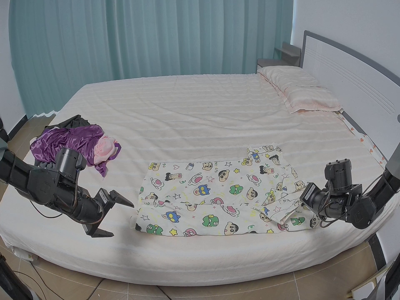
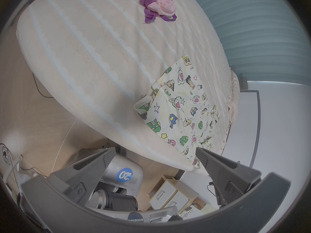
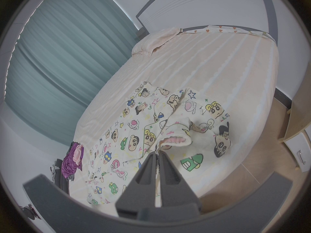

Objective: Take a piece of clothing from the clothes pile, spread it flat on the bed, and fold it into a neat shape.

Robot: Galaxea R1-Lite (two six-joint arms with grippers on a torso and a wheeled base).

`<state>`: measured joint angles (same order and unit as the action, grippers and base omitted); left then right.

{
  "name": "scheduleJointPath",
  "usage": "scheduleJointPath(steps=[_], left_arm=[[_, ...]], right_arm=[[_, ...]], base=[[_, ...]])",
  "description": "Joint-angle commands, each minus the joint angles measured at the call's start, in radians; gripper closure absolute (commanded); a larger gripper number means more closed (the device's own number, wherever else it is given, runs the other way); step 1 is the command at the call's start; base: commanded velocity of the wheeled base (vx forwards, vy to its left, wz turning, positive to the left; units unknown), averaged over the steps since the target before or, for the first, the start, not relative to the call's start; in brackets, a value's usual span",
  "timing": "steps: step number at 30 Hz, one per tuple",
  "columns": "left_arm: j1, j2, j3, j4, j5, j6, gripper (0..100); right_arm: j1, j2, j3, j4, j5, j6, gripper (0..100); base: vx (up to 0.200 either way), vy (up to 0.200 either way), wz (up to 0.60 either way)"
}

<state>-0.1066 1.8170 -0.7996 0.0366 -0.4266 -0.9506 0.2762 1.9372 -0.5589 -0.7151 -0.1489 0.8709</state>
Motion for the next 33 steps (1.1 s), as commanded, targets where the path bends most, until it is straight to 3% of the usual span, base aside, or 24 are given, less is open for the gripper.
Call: scheduleJointPath(steps=[1, 9, 10, 22, 33], left_arm=[[-0.001, 0.004, 0.0, 0.0, 0.0, 0.001, 0], [-0.001, 0.015, 0.0, 0.0, 0.0, 0.003, 0], [-0.001, 0.018, 0.002, 0.0, 0.0, 0.003, 0], [-0.001, 0.034, 0.0, 0.0, 0.002, 0.007, 0], [-0.019, 0.036, 0.0, 0.0, 0.002, 0.003, 0]], right_arm=[[0.012, -0.018, 0.036, -0.004, 0.002, 0.002, 100], [0.034, -0.02, 0.128, -0.01, 0.002, 0.004, 100], [0.041, -0.023, 0.142, -0.014, 0.0, 0.004, 0], [0.083, -0.032, 0.165, -0.063, 0.005, -0.003, 0], [0.204, 0.207, -0.142, -0.049, 0.031, -0.006, 0]], base=[[0.0, 0.0, 0.0], [0.0, 0.0, 0.0], [0.0, 0.0, 0.0], [0.0, 0.0, 0.0], [0.0, 0.0, 0.0]])
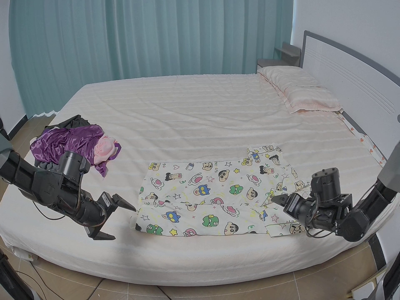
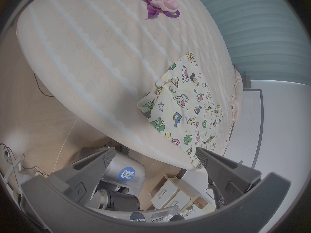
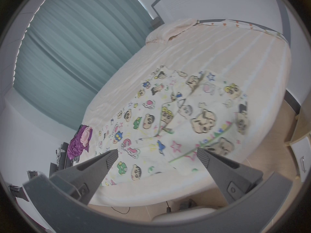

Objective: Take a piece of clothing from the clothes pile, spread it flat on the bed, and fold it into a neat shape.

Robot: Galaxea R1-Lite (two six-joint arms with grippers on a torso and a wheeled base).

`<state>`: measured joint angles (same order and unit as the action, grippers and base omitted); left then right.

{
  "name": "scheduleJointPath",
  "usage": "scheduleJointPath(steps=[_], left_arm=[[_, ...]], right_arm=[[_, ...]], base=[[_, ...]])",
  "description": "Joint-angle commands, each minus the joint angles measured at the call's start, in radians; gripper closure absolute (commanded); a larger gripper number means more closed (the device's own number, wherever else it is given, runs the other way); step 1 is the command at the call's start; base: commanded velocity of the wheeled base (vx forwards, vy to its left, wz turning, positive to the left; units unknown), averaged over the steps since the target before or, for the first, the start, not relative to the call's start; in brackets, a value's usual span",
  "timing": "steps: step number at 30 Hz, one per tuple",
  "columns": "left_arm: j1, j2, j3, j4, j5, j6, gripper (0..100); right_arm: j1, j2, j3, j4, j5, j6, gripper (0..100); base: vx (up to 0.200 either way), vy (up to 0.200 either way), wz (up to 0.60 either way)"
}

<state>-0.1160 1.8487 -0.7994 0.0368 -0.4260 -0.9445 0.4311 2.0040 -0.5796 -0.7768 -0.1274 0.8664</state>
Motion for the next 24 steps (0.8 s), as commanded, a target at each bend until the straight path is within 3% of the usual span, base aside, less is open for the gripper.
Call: scheduleJointPath(steps=[1, 12, 24], left_arm=[[-0.014, 0.01, 0.0, 0.0, 0.0, -0.005, 0], [-0.014, 0.018, 0.003, -0.029, 0.003, -0.005, 0], [-0.014, 0.023, 0.005, -0.029, 0.003, -0.005, 0]], right_arm=[[0.066, 0.179, -0.18, 0.044, 0.019, -0.001, 0], [0.14, 0.34, -0.381, 0.119, 0.035, -0.001, 0], [0.083, 0.394, -0.517, 0.154, 0.025, -0.006, 0]], base=[[0.0, 0.0, 0.0], [0.0, 0.0, 0.0], [0.0, 0.0, 0.0]])
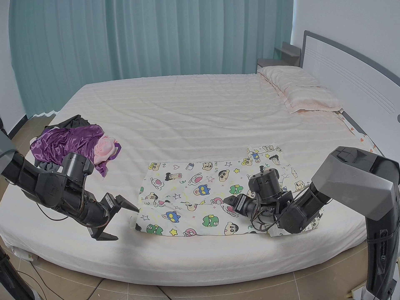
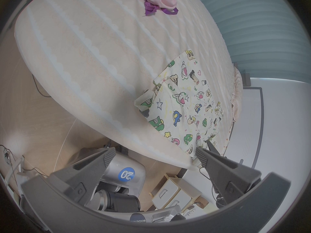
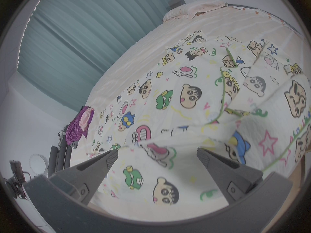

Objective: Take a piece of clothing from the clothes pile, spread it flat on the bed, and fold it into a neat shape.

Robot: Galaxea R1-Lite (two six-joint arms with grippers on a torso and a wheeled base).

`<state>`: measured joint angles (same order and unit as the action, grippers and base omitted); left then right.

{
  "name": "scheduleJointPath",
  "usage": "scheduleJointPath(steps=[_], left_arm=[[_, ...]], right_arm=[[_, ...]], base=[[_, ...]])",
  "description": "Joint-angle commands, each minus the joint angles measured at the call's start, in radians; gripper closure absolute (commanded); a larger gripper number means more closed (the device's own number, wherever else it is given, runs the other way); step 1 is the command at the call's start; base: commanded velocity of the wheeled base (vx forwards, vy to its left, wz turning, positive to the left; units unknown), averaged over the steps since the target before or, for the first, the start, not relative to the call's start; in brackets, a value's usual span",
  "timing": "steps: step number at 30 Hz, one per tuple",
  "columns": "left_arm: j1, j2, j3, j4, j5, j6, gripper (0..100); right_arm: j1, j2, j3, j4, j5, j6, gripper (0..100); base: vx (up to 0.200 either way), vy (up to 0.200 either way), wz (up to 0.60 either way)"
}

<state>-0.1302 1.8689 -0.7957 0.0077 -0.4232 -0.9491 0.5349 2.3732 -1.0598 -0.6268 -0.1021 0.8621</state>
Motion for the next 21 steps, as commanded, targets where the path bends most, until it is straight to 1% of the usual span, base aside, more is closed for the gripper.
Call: scheduleJointPath(steps=[1, 6, 14, 21], left_arm=[[0.0, 0.003, 0.0, 0.0, 0.0, 0.0, 0], [0.0, 0.004, 0.0, 0.0, 0.0, 0.0, 0], [0.0, 0.004, 0.001, 0.0, 0.0, 0.0, 0], [-0.002, 0.004, 0.0, 0.0, 0.0, 0.0, 0]], right_arm=[[-0.026, 0.026, -0.045, 0.01, -0.001, -0.006, 0], [-0.049, 0.066, -0.089, 0.013, -0.002, -0.048, 0], [-0.067, 0.084, -0.152, 0.021, -0.002, -0.051, 0], [-0.069, 0.043, -0.134, 0.021, -0.001, -0.045, 0]], base=[[0.0, 0.0, 0.0], [0.0, 0.0, 0.0], [0.0, 0.0, 0.0], [0.0, 0.0, 0.0]])
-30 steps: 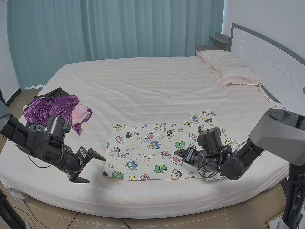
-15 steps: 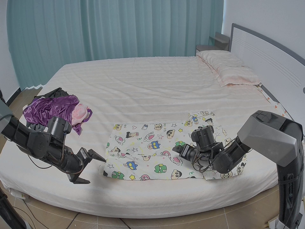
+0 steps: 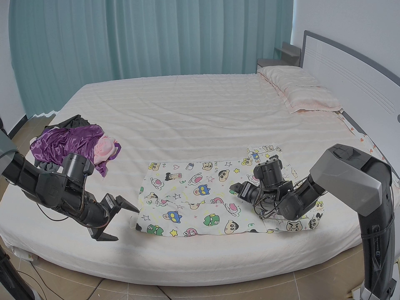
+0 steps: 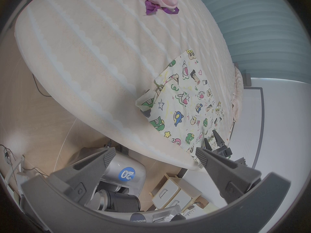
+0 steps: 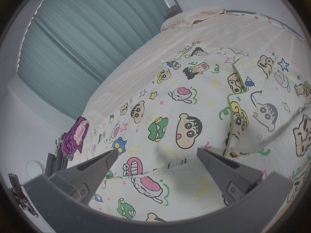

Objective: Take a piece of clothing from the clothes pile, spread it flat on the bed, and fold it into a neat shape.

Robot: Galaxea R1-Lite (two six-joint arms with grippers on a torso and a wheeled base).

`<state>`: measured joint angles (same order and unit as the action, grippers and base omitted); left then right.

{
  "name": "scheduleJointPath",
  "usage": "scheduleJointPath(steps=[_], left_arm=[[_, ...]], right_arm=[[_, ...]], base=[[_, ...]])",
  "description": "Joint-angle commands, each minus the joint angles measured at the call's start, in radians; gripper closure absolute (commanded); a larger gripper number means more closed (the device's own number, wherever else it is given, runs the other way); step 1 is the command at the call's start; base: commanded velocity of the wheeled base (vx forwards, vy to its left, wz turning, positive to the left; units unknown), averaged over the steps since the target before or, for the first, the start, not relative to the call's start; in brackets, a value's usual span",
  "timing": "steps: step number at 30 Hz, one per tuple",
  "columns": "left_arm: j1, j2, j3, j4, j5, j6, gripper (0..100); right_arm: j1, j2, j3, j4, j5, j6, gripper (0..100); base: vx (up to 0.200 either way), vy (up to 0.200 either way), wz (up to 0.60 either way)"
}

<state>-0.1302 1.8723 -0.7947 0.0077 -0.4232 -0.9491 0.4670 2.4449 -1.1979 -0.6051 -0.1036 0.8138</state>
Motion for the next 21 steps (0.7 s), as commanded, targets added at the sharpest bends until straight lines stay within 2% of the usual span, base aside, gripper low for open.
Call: scheduleJointPath(steps=[1, 6, 10, 14, 21], left_arm=[[-0.002, 0.001, -0.001, 0.0, 0.0, 0.0, 0], [-0.002, -0.004, -0.003, 0.0, 0.0, -0.003, 0], [0.0, -0.01, -0.015, -0.018, -0.005, -0.063, 0], [0.0, -0.009, -0.008, -0.046, -0.003, -0.079, 0], [-0.002, -0.01, -0.006, -0.046, -0.003, -0.082, 0]], right_arm=[[-0.001, -0.05, 0.015, -0.001, 0.002, 0.008, 0], [0.009, -0.126, 0.07, -0.004, 0.002, 0.013, 0], [0.009, -0.233, 0.187, -0.01, 0.002, 0.016, 0], [0.004, -0.305, 0.288, -0.021, 0.001, 0.019, 0], [0.001, -0.386, 0.439, -0.122, -0.001, 0.015, 0]], base=[[0.0, 0.0, 0.0], [0.0, 0.0, 0.0], [0.0, 0.0, 0.0], [0.2, 0.0, 0.0], [0.2, 0.0, 0.0]])
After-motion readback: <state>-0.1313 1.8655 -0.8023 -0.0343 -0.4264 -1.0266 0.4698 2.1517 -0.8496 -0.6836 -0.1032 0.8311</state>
